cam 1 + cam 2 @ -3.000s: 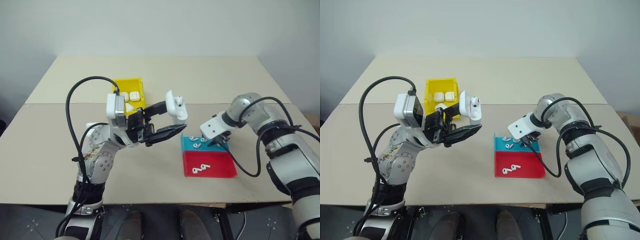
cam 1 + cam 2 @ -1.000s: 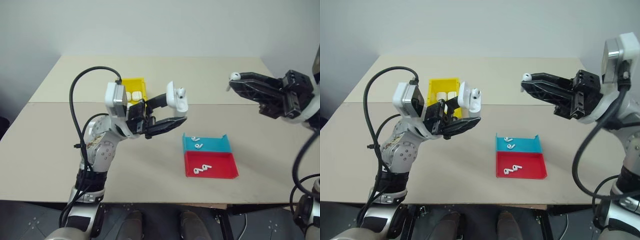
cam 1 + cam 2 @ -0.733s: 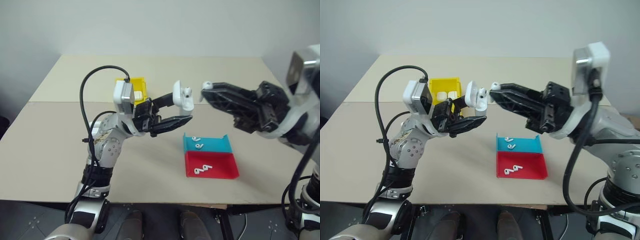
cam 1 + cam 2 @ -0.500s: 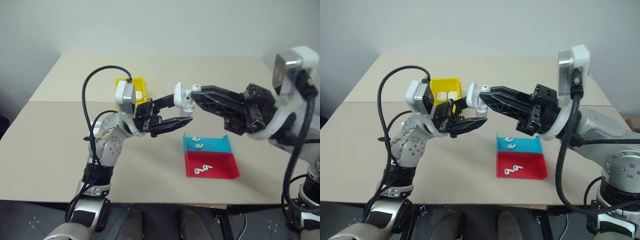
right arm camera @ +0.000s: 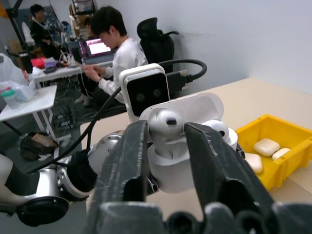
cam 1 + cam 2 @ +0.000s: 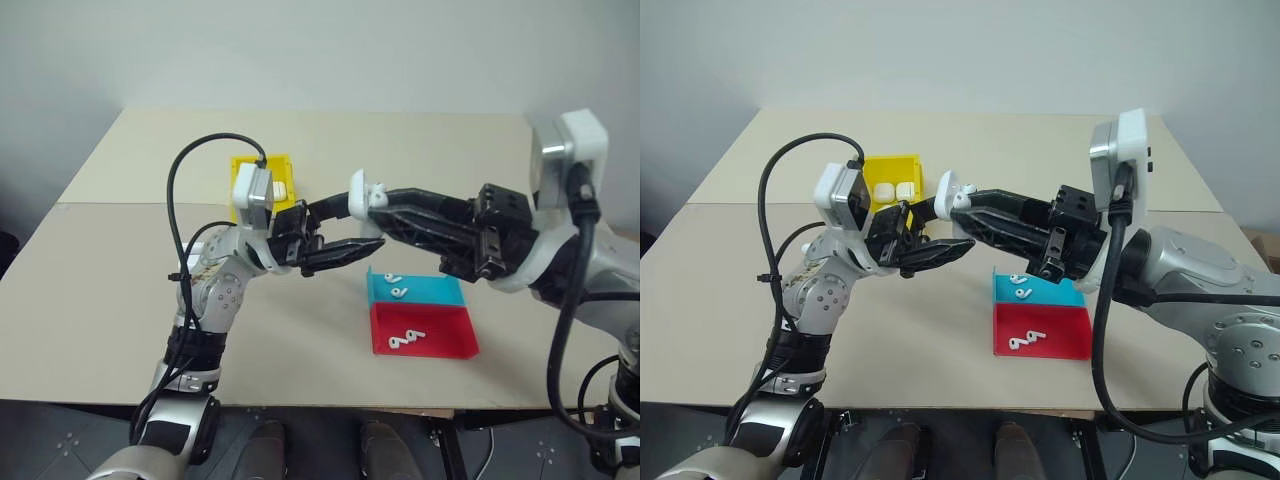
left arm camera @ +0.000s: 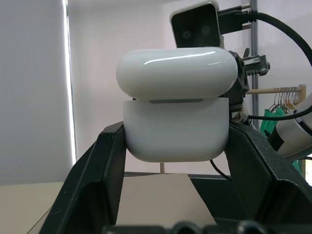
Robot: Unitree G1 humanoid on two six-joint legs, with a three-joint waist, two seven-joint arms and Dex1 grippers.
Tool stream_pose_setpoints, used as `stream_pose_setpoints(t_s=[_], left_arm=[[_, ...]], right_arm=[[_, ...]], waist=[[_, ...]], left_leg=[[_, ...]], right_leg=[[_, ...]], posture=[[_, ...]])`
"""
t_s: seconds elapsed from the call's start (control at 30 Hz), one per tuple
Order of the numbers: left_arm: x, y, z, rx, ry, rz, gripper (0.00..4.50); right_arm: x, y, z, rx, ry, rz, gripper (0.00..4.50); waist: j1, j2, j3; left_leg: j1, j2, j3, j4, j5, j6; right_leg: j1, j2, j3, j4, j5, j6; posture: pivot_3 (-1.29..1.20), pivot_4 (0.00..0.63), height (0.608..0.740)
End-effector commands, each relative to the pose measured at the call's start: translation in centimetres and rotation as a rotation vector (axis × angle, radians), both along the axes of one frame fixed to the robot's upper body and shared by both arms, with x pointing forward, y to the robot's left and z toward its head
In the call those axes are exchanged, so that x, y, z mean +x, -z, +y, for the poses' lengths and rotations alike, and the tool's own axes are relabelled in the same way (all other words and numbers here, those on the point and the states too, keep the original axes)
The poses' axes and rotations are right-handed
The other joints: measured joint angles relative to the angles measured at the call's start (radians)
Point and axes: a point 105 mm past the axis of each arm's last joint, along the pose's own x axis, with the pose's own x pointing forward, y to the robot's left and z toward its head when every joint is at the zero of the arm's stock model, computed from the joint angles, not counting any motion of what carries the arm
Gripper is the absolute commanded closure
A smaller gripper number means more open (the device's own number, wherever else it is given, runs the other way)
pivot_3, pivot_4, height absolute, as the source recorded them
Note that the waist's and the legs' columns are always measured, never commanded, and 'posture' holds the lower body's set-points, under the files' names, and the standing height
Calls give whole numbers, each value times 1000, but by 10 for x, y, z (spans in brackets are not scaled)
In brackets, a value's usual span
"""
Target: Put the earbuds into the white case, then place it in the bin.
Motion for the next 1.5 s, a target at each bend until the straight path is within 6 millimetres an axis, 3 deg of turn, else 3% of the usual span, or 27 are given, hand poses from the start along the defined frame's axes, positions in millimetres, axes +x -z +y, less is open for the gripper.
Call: stream_pose_setpoints(t_s=[0.03, 0.1, 0.37, 0.5, 0.7, 0.73, 0.9, 1.13, 1.3, 1.5], left_arm=[[-11, -11, -1, -28, 23, -61, 1735], [-11, -11, -1, -29, 20, -61, 1735], [-8, -5, 1, -7, -9, -49, 1735], [-4, 4, 1, 22, -38, -31, 1735], [12, 20, -11, 131, -174, -38, 1735], [14, 21, -13, 147, -193, -47, 1735], [26, 31, -27, 272, -304, -128, 1735], [26, 25, -31, 240, -328, -174, 1735], [24, 15, -21, 159, -354, -169, 1735], [16, 9, -1, 78, -375, -142, 1735]], right_arm=[[-5, -2, -1, -23, -12, -44, 1610], [-6, -2, -3, -29, -22, -50, 883], [-26, -5, -15, -20, -124, -65, 883], [-25, -3, -20, -68, -107, -74, 2110], [-3, -5, -25, -250, -12, -161, 4317], [0, -7, -25, -277, -4, -178, 4453], [17, -26, -14, -388, 6, -242, 4453], [29, -6, 13, -668, -5, -317, 4453], [43, 8, -4, -732, 72, -282, 4453], [50, 6, -34, -648, 203, -211, 4453]], waist=[[0, 0, 0], [0, 0, 0], [1, 0, 0], [1, 0, 0], [1, 0, 0], [1, 0, 0], [0, 1, 0], [2, 1, 0], [13, 1, 0], [16, 1, 0]], left_leg=[[0, 0, 0, 0, 0, 0], [0, 0, 0, 0, 0, 0], [-1, 0, 0, 0, 0, 0], [-1, 0, 0, 0, 0, 0], [-1, 0, 0, 1, 0, 0], [-1, 0, 1, 0, 0, 0], [-3, 0, 1, 0, 0, 0], [-11, 1, 1, -1, -1, 1], [-18, -1, 1, 2, -1, 2], [-18, 0, 1, 2, -2, 3]], right_leg=[[0, 0, 0, 0, 0, 0], [0, 0, 0, 0, 0, 0], [0, 0, -1, -1, 0, 0], [0, 0, -1, -2, 0, 0], [0, 0, 0, -4, 1, 1], [1, 0, 0, -5, 1, 1], [-1, 0, 0, -5, 2, 1], [-11, -1, 1, -5, 2, 1], [-18, -2, 0, -5, 3, 2], [-17, -3, 0, -5, 3, 2]], posture=[[0, 150, 740], [0, 150, 740], [0, 150, 740], [0, 150, 740], [0, 150, 740], [0, 150, 740], [0, 150, 740], [0, 150, 740], [0, 150, 740], [0, 150, 740]])
